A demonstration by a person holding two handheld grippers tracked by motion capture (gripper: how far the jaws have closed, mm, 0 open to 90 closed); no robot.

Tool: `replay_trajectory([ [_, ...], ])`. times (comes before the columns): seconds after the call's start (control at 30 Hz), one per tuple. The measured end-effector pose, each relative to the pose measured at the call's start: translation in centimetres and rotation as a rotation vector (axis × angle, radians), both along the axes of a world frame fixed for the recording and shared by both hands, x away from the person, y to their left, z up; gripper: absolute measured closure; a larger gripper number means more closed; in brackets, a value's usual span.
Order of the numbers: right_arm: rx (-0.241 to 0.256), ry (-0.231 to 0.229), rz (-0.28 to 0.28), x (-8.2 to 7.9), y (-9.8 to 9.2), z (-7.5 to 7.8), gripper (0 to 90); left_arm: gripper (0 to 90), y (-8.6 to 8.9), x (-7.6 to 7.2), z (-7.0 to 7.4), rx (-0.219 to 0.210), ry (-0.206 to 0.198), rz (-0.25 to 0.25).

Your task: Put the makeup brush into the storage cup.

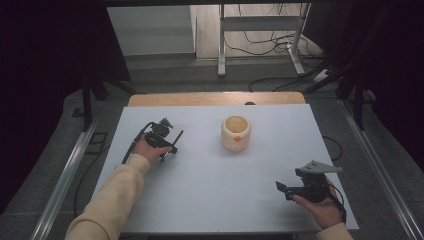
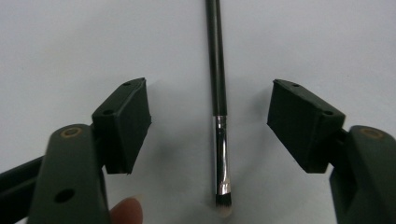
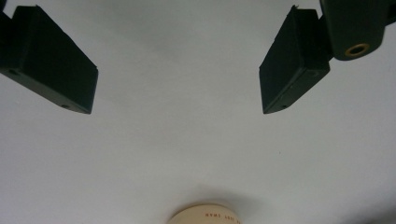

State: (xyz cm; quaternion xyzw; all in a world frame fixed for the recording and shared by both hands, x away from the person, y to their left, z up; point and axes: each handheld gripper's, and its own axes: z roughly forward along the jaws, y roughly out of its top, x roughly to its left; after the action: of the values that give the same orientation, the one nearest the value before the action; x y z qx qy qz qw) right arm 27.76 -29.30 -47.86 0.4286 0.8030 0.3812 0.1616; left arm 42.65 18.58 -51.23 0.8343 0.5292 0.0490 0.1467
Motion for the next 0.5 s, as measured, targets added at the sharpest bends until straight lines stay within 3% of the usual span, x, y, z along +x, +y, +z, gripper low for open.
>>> replay_trajectory([
  [0.2,-0.004,0.004,-0.003,0.1,0.01,-0.08,11.6,43.5,-0.11,-0.05,-0.01,0.005,0.012,0.002],
  [0.33,-0.004,0.004,-0.003,0.12,0.02,-0.09,11.6,52.2,-0.14,-0.24,0.19,0.023,0.024,-0.027],
  [0.5,-0.003,0.006,-0.005,0.1,-0.02,-0.08,11.6,69.8,-0.96,-0.46,0.37,0.043,0.035,-0.063],
])
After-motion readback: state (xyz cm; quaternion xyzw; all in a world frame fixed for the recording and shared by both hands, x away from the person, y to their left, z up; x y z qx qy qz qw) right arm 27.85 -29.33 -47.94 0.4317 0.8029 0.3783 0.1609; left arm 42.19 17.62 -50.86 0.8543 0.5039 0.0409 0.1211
